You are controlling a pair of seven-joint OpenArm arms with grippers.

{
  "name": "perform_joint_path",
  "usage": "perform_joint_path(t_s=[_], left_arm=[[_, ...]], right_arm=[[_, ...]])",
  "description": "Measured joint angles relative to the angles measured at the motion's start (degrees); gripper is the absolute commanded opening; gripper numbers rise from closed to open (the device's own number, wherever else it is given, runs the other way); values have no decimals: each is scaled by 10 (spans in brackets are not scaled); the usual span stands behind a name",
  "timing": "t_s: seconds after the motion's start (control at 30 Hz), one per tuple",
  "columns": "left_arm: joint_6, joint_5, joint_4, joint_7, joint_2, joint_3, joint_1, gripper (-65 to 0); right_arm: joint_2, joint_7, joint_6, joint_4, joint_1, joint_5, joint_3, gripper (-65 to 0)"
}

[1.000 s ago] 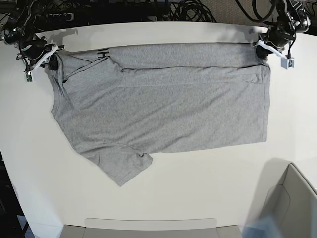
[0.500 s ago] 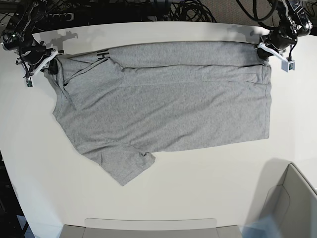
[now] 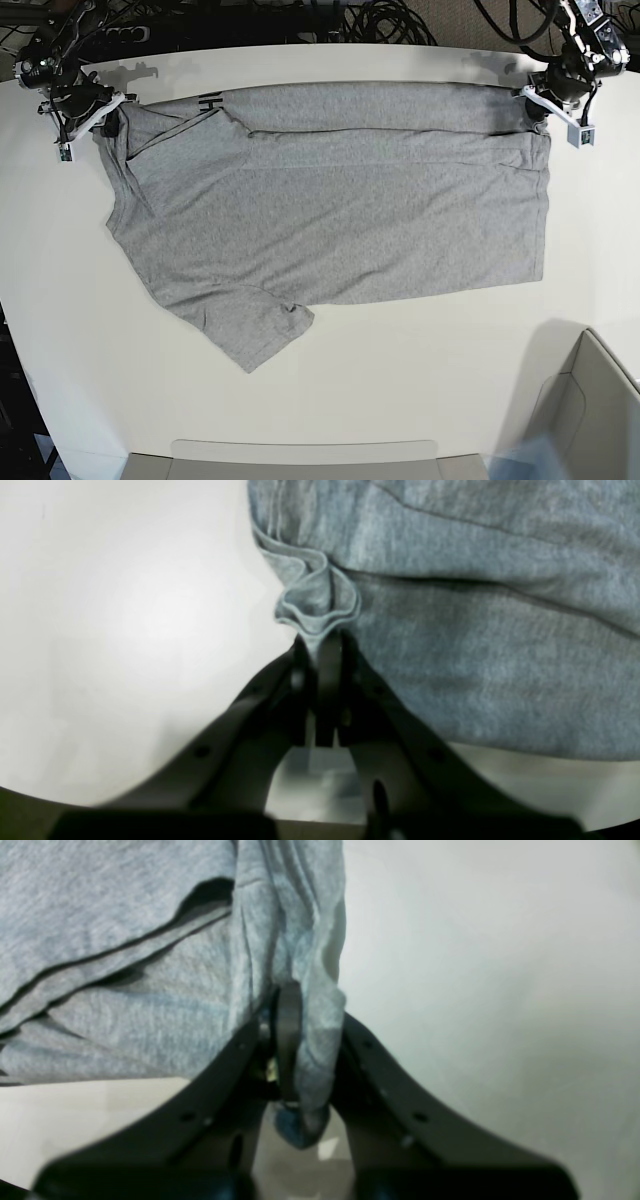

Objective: Fold the T-shirt properly
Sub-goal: 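Drag the shirt by its folded edge with both grippers toward the robot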

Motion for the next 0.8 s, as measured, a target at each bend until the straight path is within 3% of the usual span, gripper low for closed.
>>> perform_joint_path(t_s=[0.2,0.8], left_arm=[[4,25,14,1,0,-1,0,-422],[9,45,78,21,4,-7,16,-417]], right_arm=[[-9,-4,1,17,-3,-18,5,-442],[-19,-10,-1,163,0,-28,7,-427]])
